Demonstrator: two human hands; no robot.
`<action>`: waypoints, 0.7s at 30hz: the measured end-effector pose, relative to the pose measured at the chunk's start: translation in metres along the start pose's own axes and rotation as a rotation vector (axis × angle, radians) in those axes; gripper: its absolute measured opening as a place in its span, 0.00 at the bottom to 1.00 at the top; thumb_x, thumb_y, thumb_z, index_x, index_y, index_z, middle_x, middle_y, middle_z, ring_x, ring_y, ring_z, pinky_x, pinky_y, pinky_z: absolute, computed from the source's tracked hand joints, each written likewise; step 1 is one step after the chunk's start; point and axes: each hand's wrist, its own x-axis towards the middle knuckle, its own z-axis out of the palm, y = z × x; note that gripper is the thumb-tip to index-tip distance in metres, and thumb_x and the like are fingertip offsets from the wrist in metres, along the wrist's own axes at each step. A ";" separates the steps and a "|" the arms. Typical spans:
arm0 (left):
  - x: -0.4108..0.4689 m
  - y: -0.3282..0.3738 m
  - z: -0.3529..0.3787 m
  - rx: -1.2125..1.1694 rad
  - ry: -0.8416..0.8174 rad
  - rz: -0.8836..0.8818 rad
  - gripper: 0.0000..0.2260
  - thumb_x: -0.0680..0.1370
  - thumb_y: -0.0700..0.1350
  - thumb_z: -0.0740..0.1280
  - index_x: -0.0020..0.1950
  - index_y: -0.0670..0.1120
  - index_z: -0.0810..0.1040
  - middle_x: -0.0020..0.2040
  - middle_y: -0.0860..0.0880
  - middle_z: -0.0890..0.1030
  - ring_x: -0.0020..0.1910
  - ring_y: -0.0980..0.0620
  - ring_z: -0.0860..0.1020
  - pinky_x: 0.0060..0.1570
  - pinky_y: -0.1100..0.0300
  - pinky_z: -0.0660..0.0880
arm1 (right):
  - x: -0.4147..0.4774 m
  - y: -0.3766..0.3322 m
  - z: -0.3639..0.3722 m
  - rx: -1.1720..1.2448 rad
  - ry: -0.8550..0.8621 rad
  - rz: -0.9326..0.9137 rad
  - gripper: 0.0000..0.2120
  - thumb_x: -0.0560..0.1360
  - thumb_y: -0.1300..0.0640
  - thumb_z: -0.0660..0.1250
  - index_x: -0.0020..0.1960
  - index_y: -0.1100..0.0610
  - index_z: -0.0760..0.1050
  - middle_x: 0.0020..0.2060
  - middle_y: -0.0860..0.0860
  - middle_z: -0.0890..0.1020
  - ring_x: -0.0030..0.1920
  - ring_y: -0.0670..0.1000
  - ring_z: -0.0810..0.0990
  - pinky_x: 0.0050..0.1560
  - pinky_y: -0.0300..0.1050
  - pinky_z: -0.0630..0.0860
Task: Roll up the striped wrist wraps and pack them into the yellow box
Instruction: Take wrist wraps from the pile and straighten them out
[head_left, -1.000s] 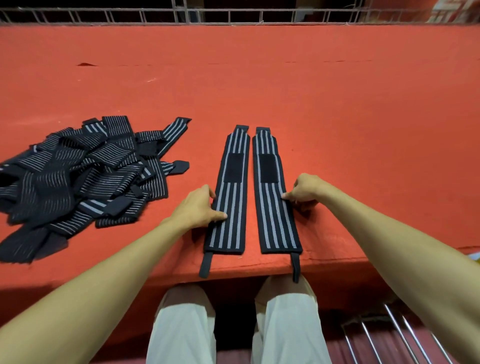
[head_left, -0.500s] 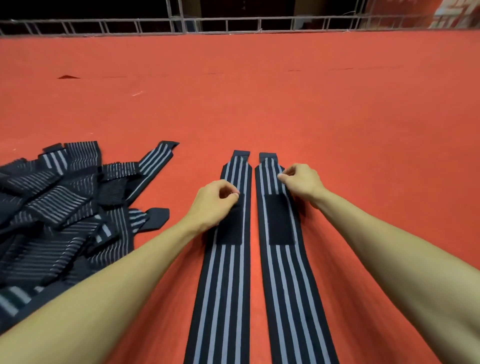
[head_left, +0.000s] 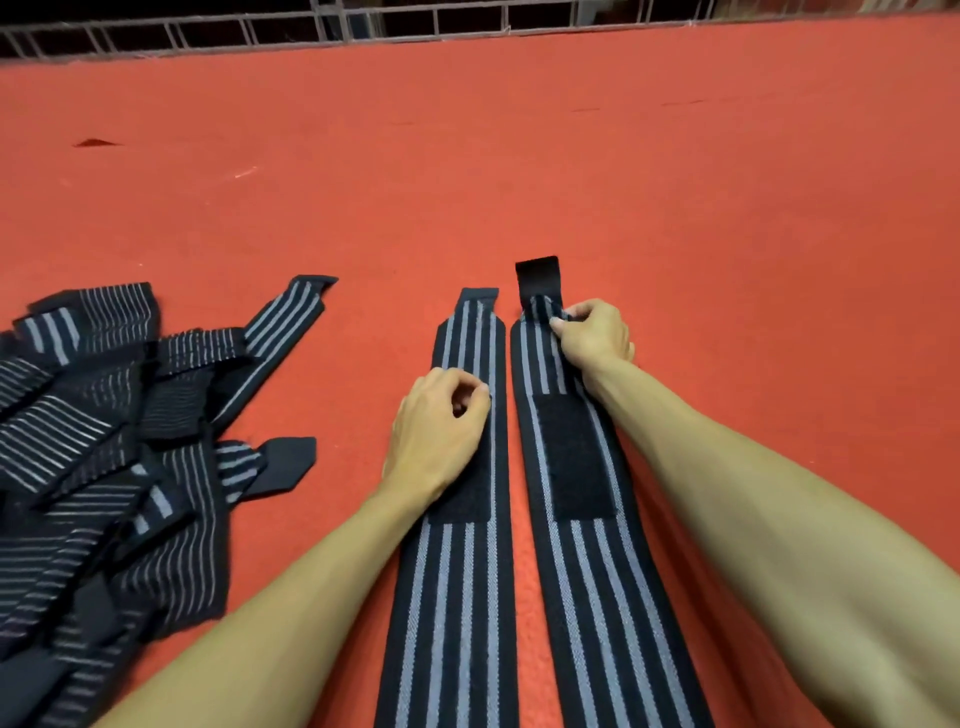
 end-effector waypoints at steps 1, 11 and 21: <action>-0.001 0.001 -0.001 0.019 0.000 0.013 0.06 0.80 0.51 0.62 0.47 0.52 0.76 0.46 0.56 0.77 0.49 0.56 0.73 0.51 0.58 0.67 | -0.003 -0.001 -0.003 0.092 -0.002 -0.020 0.04 0.75 0.52 0.70 0.47 0.49 0.76 0.46 0.48 0.80 0.53 0.52 0.77 0.60 0.48 0.70; -0.002 0.053 -0.008 -0.261 -0.122 -0.180 0.29 0.75 0.59 0.68 0.71 0.48 0.64 0.61 0.54 0.72 0.63 0.53 0.70 0.69 0.53 0.62 | -0.041 -0.043 -0.077 0.955 -0.549 -0.011 0.07 0.79 0.67 0.61 0.48 0.60 0.77 0.32 0.49 0.79 0.25 0.43 0.74 0.26 0.34 0.71; 0.013 0.038 -0.050 -0.748 -0.199 -0.380 0.05 0.77 0.35 0.66 0.51 0.38 0.80 0.41 0.42 0.82 0.34 0.49 0.79 0.31 0.61 0.75 | -0.036 -0.073 -0.050 0.675 -0.492 0.029 0.03 0.77 0.64 0.66 0.45 0.60 0.77 0.34 0.52 0.77 0.27 0.45 0.73 0.27 0.38 0.70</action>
